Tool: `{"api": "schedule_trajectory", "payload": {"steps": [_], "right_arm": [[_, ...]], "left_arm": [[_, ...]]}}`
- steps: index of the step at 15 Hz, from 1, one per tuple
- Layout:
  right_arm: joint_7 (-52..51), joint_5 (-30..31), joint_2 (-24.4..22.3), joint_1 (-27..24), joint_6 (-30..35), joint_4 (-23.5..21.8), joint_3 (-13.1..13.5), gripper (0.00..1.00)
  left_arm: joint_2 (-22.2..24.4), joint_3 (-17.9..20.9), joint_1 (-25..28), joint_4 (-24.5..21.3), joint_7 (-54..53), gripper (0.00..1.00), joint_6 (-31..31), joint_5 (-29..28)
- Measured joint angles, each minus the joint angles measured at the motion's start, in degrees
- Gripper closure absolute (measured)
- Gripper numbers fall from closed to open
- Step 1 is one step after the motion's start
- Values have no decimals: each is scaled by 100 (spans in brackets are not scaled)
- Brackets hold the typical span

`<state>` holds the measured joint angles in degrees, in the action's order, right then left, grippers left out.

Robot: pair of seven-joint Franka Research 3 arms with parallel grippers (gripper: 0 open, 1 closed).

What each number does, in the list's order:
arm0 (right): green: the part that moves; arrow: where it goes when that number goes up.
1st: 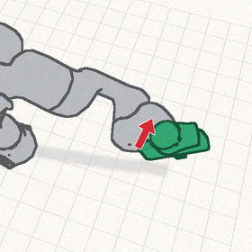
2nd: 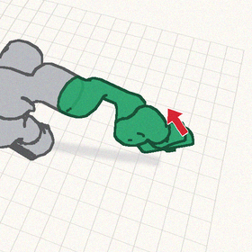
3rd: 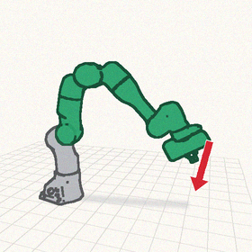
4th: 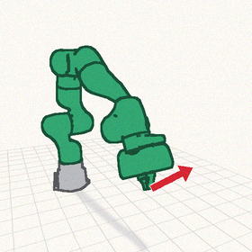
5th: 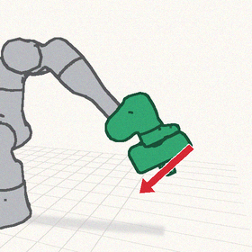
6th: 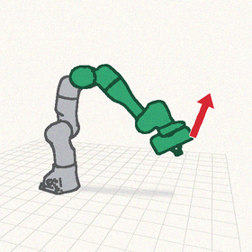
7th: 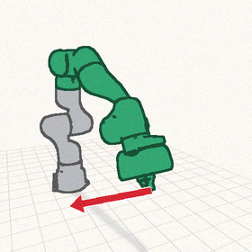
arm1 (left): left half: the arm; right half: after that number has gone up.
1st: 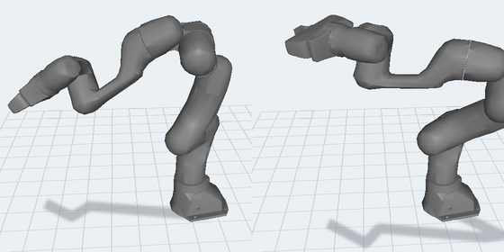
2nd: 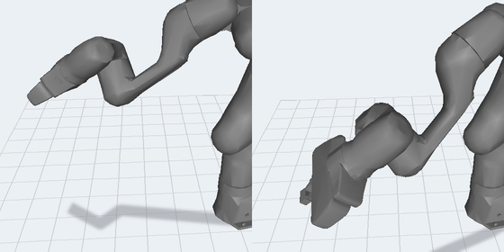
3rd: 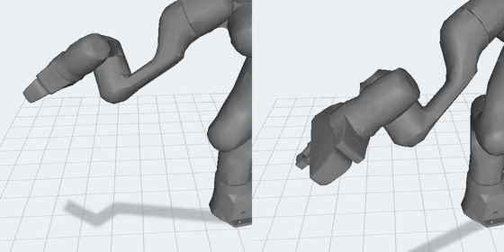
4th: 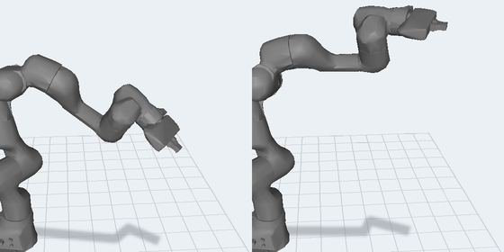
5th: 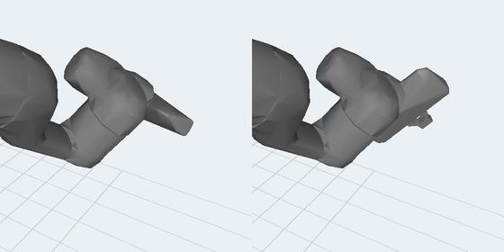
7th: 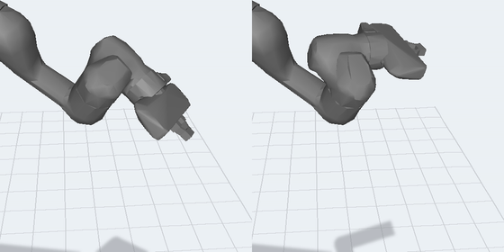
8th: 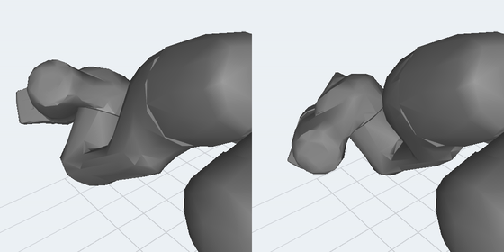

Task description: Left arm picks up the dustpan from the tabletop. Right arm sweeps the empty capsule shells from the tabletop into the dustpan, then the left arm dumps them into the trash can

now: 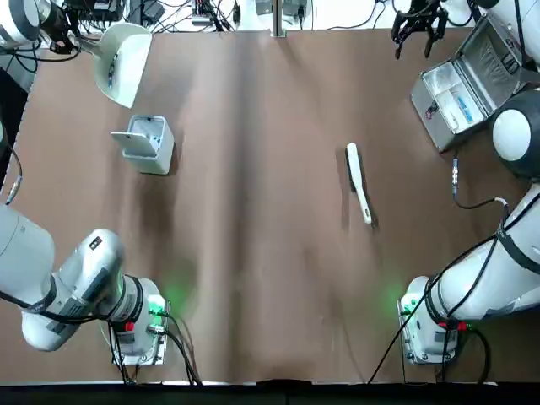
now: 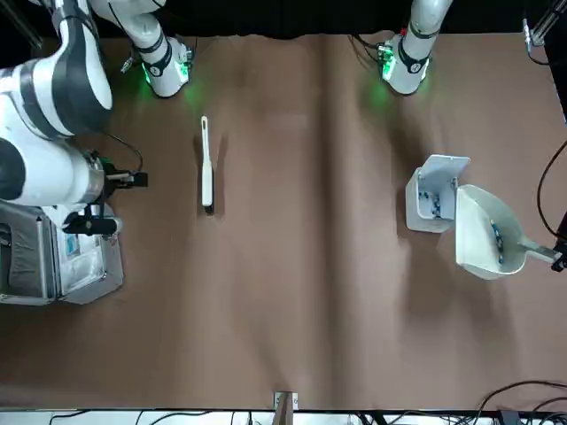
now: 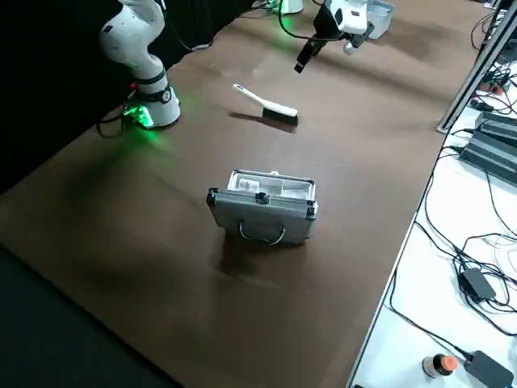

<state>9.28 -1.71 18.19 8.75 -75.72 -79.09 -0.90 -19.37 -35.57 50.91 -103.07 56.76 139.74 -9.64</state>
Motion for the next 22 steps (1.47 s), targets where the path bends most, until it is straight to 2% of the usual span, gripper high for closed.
{"api": "schedule_trajectory", "payload": {"steps": [6, 10, 14, 17, 19, 22], "right_arm": [[-892, 46, -21, -636, -37, 548, 5, 0], [-991, 165, -57, -897, -37, 821, 9, 0], [-1194, 585, -426, -934, -32, 906, -20, 0], [-1306, 482, -576, -930, -133, 808, -48, 0], [-1308, 403, -825, -939, -809, 214, -40, 0], [-1305, 398, -1200, -950, -1036, -328, -30, 0]], "left_arm": [[306, 39, 11, -583, 1, 67, 685, 18], [572, 62, 37, -995, 4, 67, 1277, 68], [879, 83, 60, -1483, 10, 67, 1916, 74], [1125, 97, 111, -1942, -31, 67, 2408, 74], [1336, 99, 117, -2254, -77, 67, 2616, 73], [1505, 99, 117, -2582, -272, 67, 3009, 73]]}}
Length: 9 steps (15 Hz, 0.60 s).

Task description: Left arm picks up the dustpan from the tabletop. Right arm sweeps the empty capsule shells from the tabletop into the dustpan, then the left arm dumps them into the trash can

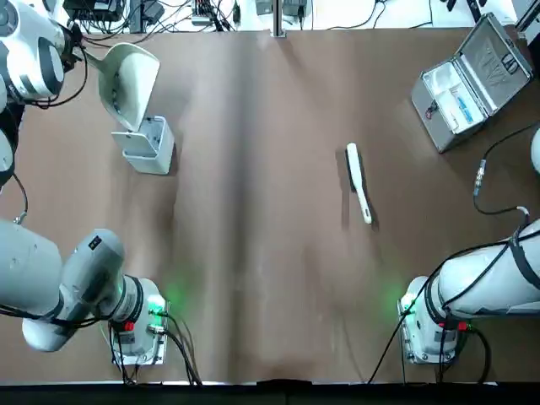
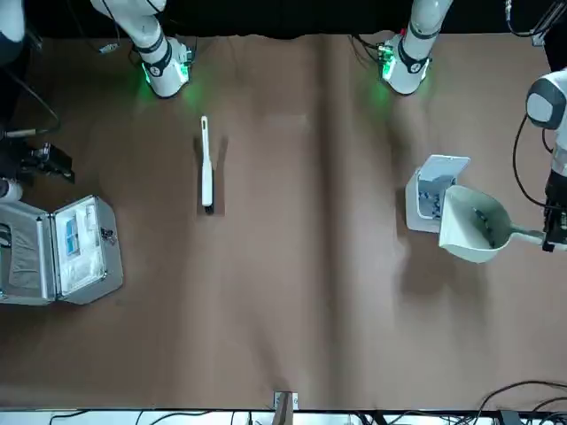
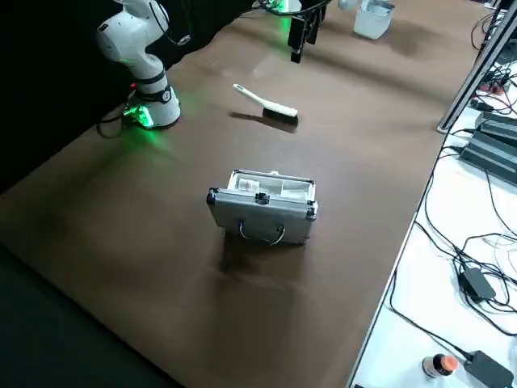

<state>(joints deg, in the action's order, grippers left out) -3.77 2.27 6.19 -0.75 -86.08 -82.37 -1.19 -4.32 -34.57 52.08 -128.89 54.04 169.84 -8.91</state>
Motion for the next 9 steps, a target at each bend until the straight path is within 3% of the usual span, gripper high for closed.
{"api": "schedule_trajectory", "payload": {"steps": [9], "right_arm": [[-6, 1, -206, -23, 87, -96, 15, 0]], "left_arm": [[170, 3, 1, -516, -182, 67, 1100, 0]]}}
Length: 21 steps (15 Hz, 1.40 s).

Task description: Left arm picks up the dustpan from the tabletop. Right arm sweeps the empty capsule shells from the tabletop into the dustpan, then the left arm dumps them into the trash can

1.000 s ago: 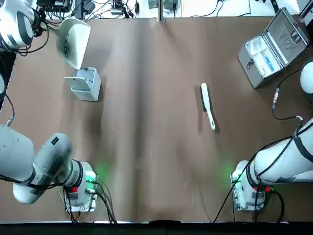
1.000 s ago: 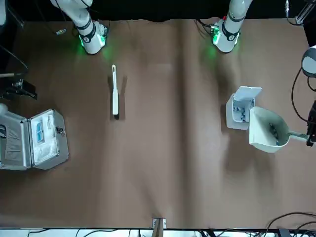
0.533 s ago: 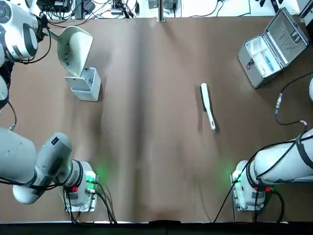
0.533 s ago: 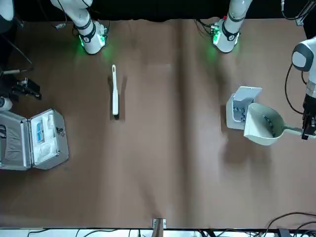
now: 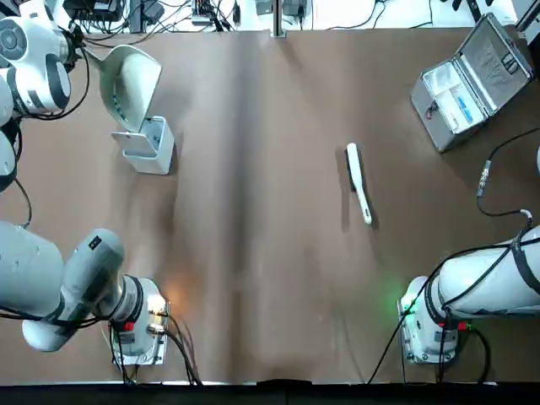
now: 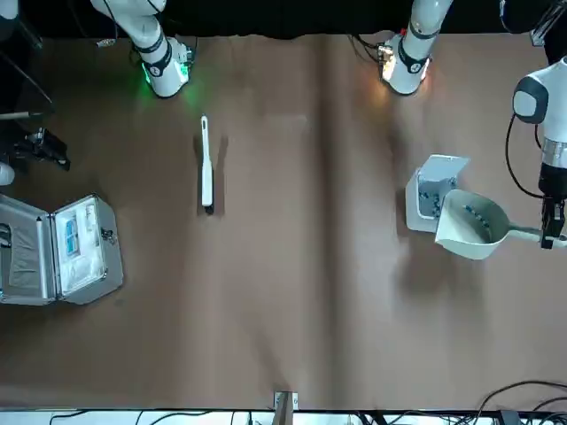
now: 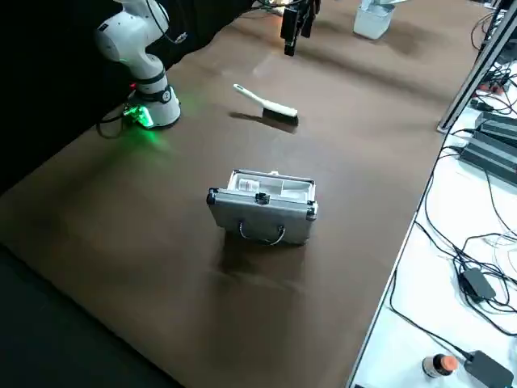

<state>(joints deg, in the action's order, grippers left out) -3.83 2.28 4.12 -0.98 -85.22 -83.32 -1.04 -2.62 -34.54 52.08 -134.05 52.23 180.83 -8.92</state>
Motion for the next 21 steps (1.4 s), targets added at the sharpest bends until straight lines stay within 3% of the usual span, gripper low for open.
{"api": "schedule_trajectory", "payload": {"steps": [6, 11, 21], "right_arm": [[-3, -1, 0, -3, 24, -1, 0, 0], [-7, -137, 0, -152, -9, 0, 2, 0], [-19, -170, 20, -145, -11, -50, -75, 0]], "left_arm": [[377, -2, -1, -227, -364, 67, 130, 0], [491, -19, -4, -551, -480, 67, 717, 0], [902, -168, -13, -918, -508, 67, 1224, -1]]}}
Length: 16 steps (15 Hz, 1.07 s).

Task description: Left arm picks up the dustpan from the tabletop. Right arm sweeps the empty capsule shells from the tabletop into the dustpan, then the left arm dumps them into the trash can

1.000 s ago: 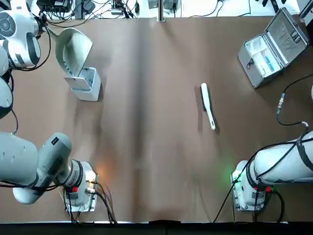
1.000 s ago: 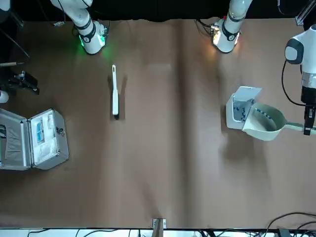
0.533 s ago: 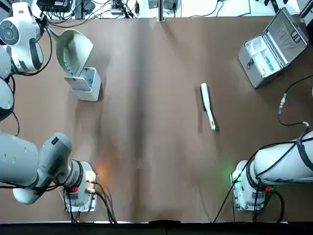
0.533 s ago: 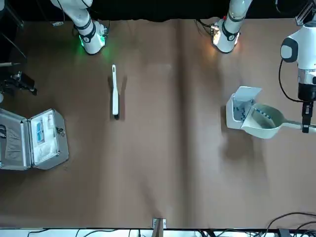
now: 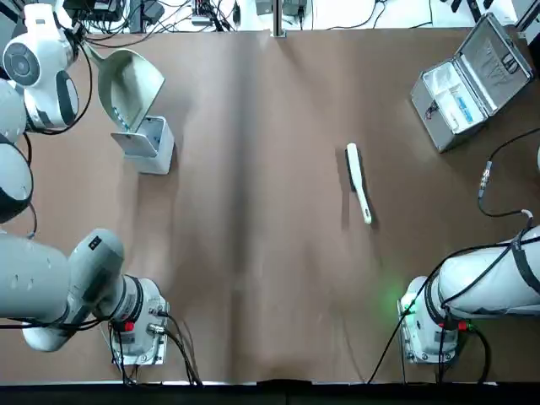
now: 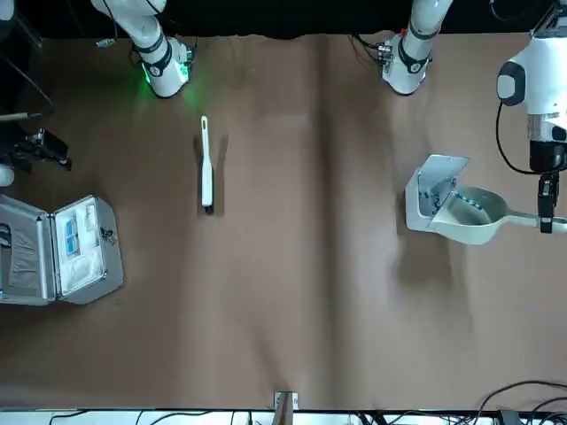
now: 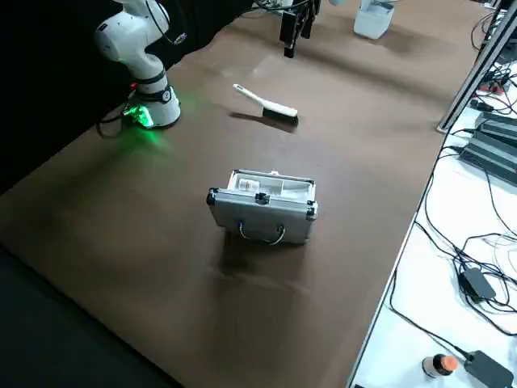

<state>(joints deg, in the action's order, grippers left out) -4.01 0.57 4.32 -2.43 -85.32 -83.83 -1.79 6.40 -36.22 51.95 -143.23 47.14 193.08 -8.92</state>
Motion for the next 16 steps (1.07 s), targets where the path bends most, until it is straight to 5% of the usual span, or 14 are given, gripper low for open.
{"api": "schedule_trajectory", "payload": {"steps": [16], "right_arm": [[5, -102, 99, -91, -73, 102, 58, 0]], "left_arm": [[235, -1, 15, -664, 472, 67, 943, 7]]}}
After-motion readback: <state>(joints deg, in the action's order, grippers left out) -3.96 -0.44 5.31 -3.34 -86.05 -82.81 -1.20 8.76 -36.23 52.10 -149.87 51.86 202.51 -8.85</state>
